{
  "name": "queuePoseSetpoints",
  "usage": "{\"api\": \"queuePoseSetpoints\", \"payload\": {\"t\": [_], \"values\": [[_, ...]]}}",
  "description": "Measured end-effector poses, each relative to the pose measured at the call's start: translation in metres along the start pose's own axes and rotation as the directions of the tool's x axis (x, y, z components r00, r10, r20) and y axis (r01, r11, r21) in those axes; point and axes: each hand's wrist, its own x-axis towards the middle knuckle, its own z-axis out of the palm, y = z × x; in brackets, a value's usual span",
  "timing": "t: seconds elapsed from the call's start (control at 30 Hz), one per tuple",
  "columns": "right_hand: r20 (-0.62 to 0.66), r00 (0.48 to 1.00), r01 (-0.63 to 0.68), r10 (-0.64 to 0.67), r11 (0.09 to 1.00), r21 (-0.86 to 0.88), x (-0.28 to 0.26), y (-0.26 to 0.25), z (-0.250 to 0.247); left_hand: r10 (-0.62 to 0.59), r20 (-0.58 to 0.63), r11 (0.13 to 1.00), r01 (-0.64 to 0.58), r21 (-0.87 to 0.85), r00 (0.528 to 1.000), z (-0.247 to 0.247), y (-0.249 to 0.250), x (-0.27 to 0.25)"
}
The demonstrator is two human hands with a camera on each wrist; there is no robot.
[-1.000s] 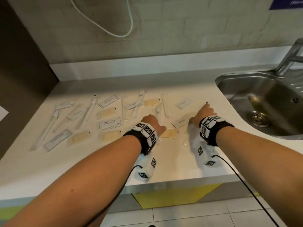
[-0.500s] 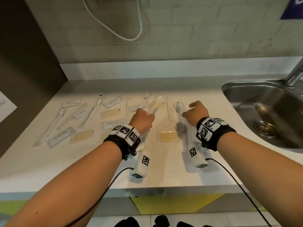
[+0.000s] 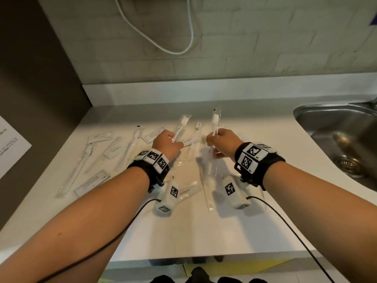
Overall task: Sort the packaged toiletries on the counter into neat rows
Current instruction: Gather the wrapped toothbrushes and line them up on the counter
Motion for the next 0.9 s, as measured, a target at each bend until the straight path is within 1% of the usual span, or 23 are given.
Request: {"api": "queuePoseSetpoints", "payload": {"t": [0.1,0.13,0.17,0.27,0.3,0.43,0.5,0.57,0.63,0.73,0.77,0.8,0.9], "values": [[-0.021,0.998,-0.053,0.052,0.998,-0.027,0.007,-0.002,0.008,0.040,0.061,0.999,-0.038,-0.019,0.997,0.000,0.006,0.015],[-0.037,0.997,-0.064,0.063,0.997,-0.035,0.010,-0.003,0.010,0.039,0.103,0.999,-0.037,-0.017,0.994,0.000,0.008,0.018],[-0.052,0.996,-0.072,0.069,0.996,-0.046,0.014,-0.003,0.011,0.052,0.138,0.999,-0.054,0.010,0.989,0.000,0.009,0.022],[-0.118,0.988,-0.106,0.096,0.991,-0.080,0.026,-0.002,0.014,0.071,0.262,0.975,-0.122,0.183,0.962,-0.004,0.006,0.028],[-0.141,0.984,-0.117,0.104,0.989,-0.085,0.030,-0.002,0.016,0.073,0.290,0.971,-0.135,0.199,0.954,-0.005,0.003,0.030],[-0.194,0.966,-0.201,0.169,0.966,-0.161,0.050,-0.004,0.024,0.065,0.375,0.973,-0.143,0.184,0.925,-0.019,-0.010,0.028],[-0.209,0.963,-0.218,0.173,0.951,-0.221,0.060,-0.004,0.029,0.049,0.401,0.981,-0.120,0.154,0.915,-0.029,-0.017,0.024],[-0.213,0.963,-0.226,0.167,0.930,-0.289,0.067,-0.007,0.036,0.028,0.400,0.996,-0.060,0.069,0.916,-0.039,-0.023,0.018],[-0.210,0.964,-0.236,0.162,0.887,-0.396,0.071,-0.012,0.044,0.022,0.391,1.000,-0.018,-0.016,0.920,-0.047,-0.026,0.016],[-0.186,0.976,-0.199,0.114,0.817,-0.542,0.071,-0.020,0.054,0.025,0.326,0.993,0.015,-0.119,0.945,-0.064,-0.029,0.020],[-0.180,0.980,-0.178,0.089,0.802,-0.571,0.071,-0.021,0.055,0.028,0.290,0.993,0.007,-0.120,0.957,-0.070,-0.030,0.022],[-0.177,0.981,-0.166,0.075,0.793,-0.586,0.071,-0.022,0.057,0.037,0.248,0.996,-0.016,-0.084,0.968,-0.076,-0.034,0.024],[-0.160,0.985,-0.153,0.070,0.787,-0.598,0.067,-0.024,0.059,0.059,0.113,0.998,-0.061,0.011,0.992,-0.093,-0.047,0.029]]}}
